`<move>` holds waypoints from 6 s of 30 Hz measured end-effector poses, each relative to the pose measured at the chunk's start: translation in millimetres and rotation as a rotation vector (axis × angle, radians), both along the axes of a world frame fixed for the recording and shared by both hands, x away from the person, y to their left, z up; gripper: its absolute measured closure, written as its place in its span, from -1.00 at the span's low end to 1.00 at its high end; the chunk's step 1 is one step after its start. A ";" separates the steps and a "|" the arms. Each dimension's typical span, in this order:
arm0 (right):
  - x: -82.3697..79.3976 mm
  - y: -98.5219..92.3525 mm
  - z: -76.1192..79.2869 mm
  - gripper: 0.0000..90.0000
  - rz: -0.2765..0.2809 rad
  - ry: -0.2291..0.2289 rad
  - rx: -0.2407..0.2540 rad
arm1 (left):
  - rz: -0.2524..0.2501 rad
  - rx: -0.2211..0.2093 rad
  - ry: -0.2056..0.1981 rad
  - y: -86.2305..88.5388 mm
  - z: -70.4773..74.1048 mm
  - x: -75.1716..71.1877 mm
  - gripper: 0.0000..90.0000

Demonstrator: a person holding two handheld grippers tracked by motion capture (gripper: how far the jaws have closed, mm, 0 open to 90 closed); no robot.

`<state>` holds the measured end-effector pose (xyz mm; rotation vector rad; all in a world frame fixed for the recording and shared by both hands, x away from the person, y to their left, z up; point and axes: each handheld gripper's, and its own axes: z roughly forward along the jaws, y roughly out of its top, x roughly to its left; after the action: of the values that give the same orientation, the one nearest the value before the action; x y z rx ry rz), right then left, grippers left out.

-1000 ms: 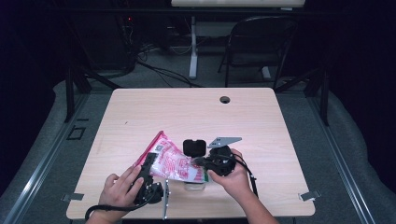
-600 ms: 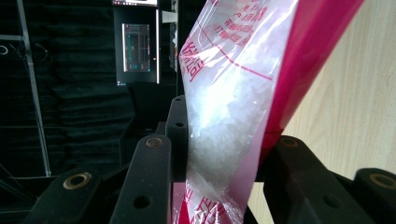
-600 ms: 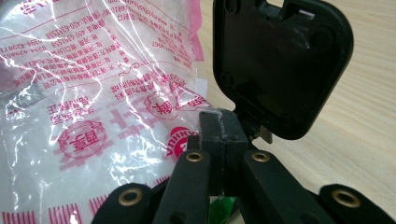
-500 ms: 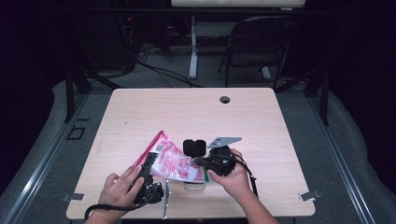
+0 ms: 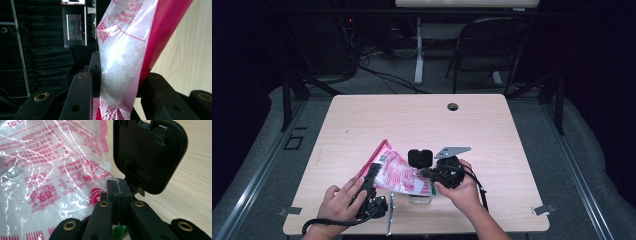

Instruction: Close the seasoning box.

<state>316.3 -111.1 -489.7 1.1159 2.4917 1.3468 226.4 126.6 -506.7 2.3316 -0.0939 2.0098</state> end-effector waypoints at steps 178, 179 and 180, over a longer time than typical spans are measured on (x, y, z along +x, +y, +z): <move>-1.7 -0.2 -3.1 1.00 -0.010 -0.006 -0.004 | -0.080 0.140 -0.050 -11.8 20.8 -3.9 0.66; -1.7 -0.2 -3.2 1.00 -0.010 -0.005 -0.004 | -0.080 0.140 -0.050 -11.8 20.8 -3.9 0.66; -1.7 0.2 -3.4 1.00 -0.011 -0.006 0.001 | -0.080 0.140 -0.051 -11.9 21.0 -4.1 0.66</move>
<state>314.6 -110.8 -493.1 1.1221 2.4779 1.3465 222.3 114.7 -485.7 2.3150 -0.3357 2.0873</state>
